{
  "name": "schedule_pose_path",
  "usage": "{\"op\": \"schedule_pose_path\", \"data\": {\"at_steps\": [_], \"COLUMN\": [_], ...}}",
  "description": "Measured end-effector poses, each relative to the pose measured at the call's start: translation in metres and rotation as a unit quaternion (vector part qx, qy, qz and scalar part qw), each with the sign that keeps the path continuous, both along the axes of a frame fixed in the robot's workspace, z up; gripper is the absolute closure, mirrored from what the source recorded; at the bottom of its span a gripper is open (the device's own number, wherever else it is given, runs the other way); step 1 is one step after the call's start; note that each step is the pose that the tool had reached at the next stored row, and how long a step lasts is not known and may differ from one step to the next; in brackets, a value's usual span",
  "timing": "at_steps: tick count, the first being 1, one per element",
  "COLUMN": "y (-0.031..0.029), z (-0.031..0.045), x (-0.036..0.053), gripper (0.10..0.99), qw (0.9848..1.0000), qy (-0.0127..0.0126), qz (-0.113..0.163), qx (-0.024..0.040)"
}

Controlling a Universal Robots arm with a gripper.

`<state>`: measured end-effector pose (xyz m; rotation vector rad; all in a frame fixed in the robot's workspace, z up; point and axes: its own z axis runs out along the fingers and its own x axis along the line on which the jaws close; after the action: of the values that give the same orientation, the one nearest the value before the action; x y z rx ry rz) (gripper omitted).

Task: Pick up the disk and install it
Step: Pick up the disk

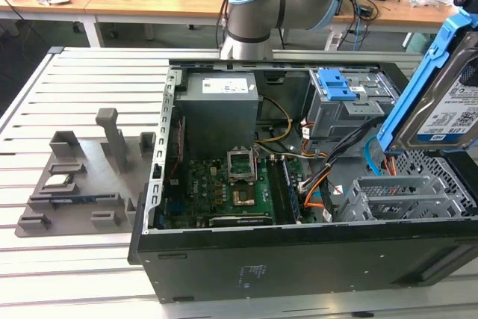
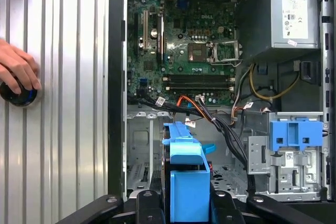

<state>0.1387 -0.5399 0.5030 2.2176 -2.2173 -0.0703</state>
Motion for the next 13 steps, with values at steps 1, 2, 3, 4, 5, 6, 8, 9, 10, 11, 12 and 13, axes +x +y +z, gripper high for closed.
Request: {"op": "schedule_pose_path", "data": {"at_steps": [1, 2, 3, 4, 5, 6, 8, 9, 10, 11, 12, 13], "y": [0.0, 0.0, 0.0, 0.0, 0.0, 0.0, 0.0, 0.0, -0.0001, -0.0001, -0.0001, -0.0002], "z": [-0.0002, -0.0004, -0.0006, -0.0008, -0.001, -0.0013, -0.0018, -0.0022, -0.0026, -0.0028, -0.003, -0.0032], "x": [0.0003, 0.0006, 0.0009, 0.0013, 0.0016, 0.002, 0.0027, 0.0032, 0.0036, 0.0038, 0.0041, 0.0043], "gripper": [0.722, 0.722, 0.722, 0.722, 0.722, 0.722, 0.722, 0.722, 0.722, 0.722, 0.722, 0.722], "qw": [1.0, 1.0, 1.0, 1.0, 1.0, 1.0, 1.0, 1.0, 1.0, 1.0, 1.0, 1.0], "qy": [0.0, 0.0, 0.0, 0.0, 0.0, 0.0, 0.0, 0.0, 0.0, 0.0, 0.0, 0.0], "qz": [0.0, 0.0, 0.0, 0.0, 0.0, 0.0, 0.0, 0.0, 0.0, 0.0, 0.0, 0.0], "qx": [0.0, 0.0, 0.0, 0.0, 0.0, 0.0001, 0.0, 0.0, 0.0, 0.0, 0.0, 0.0]}}
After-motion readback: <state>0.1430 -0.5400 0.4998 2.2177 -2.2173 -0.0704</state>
